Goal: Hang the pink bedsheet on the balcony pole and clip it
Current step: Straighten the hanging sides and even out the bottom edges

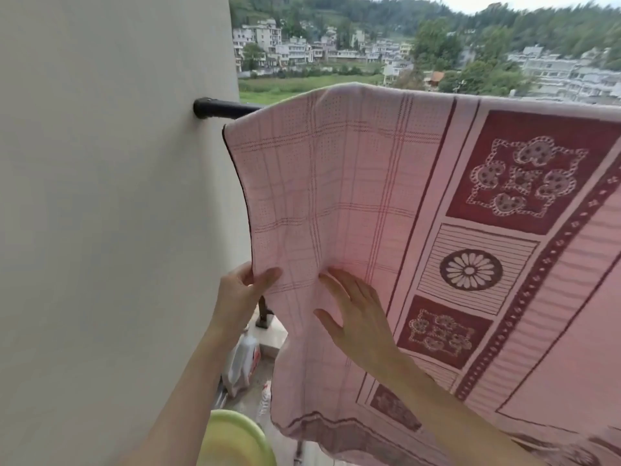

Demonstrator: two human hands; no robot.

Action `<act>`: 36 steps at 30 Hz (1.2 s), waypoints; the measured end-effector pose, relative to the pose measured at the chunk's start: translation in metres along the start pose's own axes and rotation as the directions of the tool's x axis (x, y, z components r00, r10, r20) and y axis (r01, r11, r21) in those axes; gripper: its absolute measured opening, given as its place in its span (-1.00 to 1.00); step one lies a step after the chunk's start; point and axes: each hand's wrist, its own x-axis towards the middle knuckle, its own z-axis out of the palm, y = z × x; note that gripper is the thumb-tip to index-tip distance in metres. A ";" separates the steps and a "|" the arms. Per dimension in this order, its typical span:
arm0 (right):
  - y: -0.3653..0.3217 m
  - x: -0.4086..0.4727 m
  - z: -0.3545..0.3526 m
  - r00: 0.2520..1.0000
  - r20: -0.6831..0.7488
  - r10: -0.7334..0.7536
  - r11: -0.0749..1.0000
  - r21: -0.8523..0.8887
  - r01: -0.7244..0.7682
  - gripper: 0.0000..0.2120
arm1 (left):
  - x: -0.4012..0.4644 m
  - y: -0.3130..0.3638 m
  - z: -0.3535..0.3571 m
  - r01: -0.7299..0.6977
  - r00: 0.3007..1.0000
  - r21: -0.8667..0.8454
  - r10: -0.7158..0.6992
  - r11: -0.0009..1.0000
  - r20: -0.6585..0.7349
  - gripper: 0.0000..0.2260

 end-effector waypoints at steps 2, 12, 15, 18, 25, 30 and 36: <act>-0.007 -0.006 0.014 0.998 0.015 0.067 0.997 0.045 -0.067 -0.55 | -0.002 -0.016 0.000 0.030 1.000 0.028 -0.030 0.999 -0.002 -0.90; -0.024 -0.014 0.063 0.954 0.094 0.285 0.957 0.035 -0.289 -0.68 | -0.014 -0.030 0.004 0.033 0.991 0.017 -0.035 0.999 0.127 -0.95; -0.001 -0.024 0.061 0.903 0.087 0.420 0.877 0.217 -0.429 -0.88 | -0.010 -0.037 0.000 0.059 0.987 -0.003 -0.058 0.998 0.152 -0.85; 0.027 -0.035 0.050 0.841 0.108 0.530 0.780 0.326 -0.534 -0.89 | 0.010 -0.054 -0.005 0.061 0.998 0.008 -0.062 0.998 0.030 -0.86; 0.042 -0.043 0.036 0.697 0.194 0.690 0.489 0.585 -0.647 -0.83 | 0.061 -0.086 0.018 0.043 0.938 0.194 -0.107 0.980 0.331 -0.56; 0.037 -0.049 0.038 0.688 0.182 0.702 0.480 0.593 -0.646 -0.82 | 0.081 -0.090 0.037 0.065 0.959 0.133 -0.099 0.989 0.264 -0.29; 0.034 -0.063 0.041 0.814 0.226 0.535 0.670 0.474 -0.571 -0.83 | 0.088 -0.094 0.046 0.091 0.957 0.154 -0.129 0.984 0.260 -0.74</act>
